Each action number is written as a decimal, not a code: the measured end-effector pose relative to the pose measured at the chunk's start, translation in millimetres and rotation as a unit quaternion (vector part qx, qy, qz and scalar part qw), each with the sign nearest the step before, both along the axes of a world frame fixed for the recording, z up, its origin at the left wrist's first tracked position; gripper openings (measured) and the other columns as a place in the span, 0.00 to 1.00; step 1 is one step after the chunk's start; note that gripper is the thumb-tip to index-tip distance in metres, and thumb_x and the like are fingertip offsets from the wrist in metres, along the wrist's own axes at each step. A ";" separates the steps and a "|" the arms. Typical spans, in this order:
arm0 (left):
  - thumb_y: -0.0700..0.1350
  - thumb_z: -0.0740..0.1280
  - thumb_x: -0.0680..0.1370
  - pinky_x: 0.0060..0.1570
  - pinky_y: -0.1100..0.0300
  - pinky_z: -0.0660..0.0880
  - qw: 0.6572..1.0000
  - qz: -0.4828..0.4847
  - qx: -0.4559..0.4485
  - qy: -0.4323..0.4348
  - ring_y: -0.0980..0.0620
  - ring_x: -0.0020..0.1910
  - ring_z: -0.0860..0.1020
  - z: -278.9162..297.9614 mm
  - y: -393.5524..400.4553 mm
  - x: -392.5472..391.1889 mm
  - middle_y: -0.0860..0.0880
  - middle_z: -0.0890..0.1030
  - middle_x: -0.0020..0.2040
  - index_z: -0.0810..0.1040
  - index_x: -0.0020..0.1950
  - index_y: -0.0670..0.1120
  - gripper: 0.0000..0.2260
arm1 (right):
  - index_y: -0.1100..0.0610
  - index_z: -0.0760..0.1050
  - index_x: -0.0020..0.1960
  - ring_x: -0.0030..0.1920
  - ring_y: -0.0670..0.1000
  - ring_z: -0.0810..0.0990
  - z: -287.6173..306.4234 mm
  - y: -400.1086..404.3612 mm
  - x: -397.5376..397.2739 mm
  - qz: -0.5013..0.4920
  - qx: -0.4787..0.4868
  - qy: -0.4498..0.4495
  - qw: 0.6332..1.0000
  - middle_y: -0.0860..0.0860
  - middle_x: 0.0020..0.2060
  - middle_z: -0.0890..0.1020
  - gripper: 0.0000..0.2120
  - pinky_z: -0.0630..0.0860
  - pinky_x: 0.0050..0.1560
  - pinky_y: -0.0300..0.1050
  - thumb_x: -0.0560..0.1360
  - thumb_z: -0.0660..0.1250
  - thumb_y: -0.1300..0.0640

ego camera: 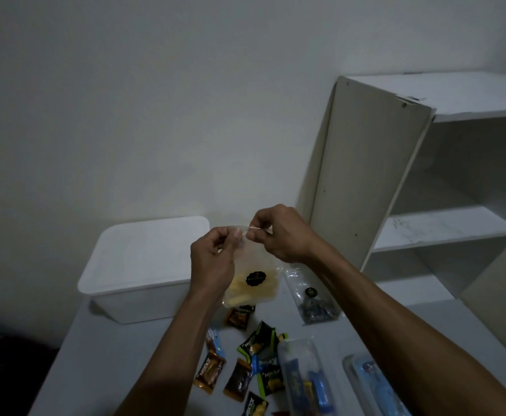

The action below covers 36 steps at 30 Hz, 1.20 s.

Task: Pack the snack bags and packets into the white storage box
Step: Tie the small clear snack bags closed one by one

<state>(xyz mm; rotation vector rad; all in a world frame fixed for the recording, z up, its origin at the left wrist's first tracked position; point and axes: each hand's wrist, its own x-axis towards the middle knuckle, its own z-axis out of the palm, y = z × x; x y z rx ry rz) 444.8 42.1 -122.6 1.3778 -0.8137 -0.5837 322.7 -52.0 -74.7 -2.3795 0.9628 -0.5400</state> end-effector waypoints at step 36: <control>0.38 0.75 0.72 0.38 0.68 0.75 0.999 -0.001 0.000 0.048 0.63 0.34 0.79 9.4 22.0 21.7 0.56 0.83 0.32 0.84 0.41 0.47 0.04 | 0.51 0.82 0.38 0.36 0.44 0.79 6.8 9.3 -0.5 0.024 0.089 -0.034 0.995 0.46 0.35 0.84 0.05 0.74 0.38 0.39 0.71 0.77 0.53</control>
